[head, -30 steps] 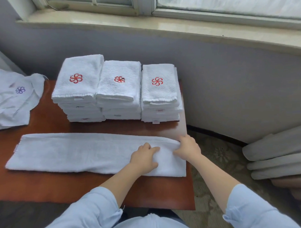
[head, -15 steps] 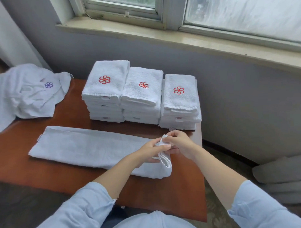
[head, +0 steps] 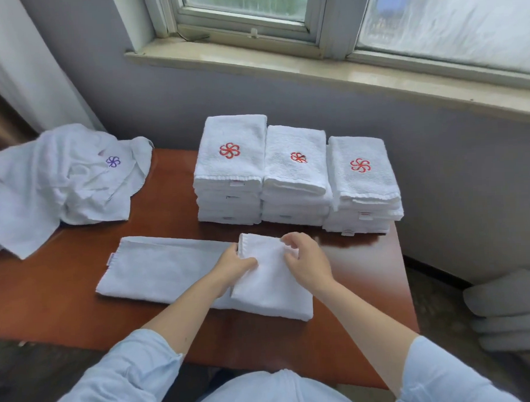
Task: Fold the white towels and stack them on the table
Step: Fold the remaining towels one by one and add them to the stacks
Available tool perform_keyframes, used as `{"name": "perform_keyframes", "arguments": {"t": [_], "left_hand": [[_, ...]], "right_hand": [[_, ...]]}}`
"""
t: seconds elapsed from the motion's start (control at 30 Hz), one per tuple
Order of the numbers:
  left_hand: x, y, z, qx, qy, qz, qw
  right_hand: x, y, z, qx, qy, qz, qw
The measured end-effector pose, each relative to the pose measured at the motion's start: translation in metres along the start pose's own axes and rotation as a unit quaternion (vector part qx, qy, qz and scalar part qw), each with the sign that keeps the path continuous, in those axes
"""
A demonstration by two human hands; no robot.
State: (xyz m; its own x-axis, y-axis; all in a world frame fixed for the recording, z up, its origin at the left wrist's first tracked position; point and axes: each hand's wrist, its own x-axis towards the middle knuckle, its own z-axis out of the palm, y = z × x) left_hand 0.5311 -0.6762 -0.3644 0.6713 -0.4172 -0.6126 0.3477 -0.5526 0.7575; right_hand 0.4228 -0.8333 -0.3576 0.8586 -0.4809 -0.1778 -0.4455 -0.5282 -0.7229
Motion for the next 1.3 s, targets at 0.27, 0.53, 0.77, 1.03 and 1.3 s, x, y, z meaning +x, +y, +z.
{"name": "perform_keyframes", "arguments": {"t": [0.27, 0.53, 0.77, 1.03, 1.3], "left_hand": [[0.035, -0.036, -0.039, 0.067, -0.011, 0.007, 0.998], [0.042, -0.049, -0.057, 0.462, 0.007, 0.280, 0.841], [0.054, -0.065, -0.069, 0.632, -0.168, 0.242, 0.717], [0.056, -0.066, -0.063, 0.662, -0.183, 0.207, 0.697], [0.032, -0.061, -0.037, 0.629, -0.157, 0.182, 0.739]], "right_hand": [[-0.012, 0.001, 0.060, -0.201, -0.084, -0.030, 0.976], [-0.017, 0.013, 0.097, -0.314, -0.105, 0.027, 0.943], [-0.020, 0.014, 0.107, -0.332, -0.137, 0.042, 0.932], [-0.018, 0.021, 0.096, -0.324, -0.174, 0.029, 0.929], [-0.015, 0.039, 0.069, -0.323, -0.211, -0.004, 0.923]]}}
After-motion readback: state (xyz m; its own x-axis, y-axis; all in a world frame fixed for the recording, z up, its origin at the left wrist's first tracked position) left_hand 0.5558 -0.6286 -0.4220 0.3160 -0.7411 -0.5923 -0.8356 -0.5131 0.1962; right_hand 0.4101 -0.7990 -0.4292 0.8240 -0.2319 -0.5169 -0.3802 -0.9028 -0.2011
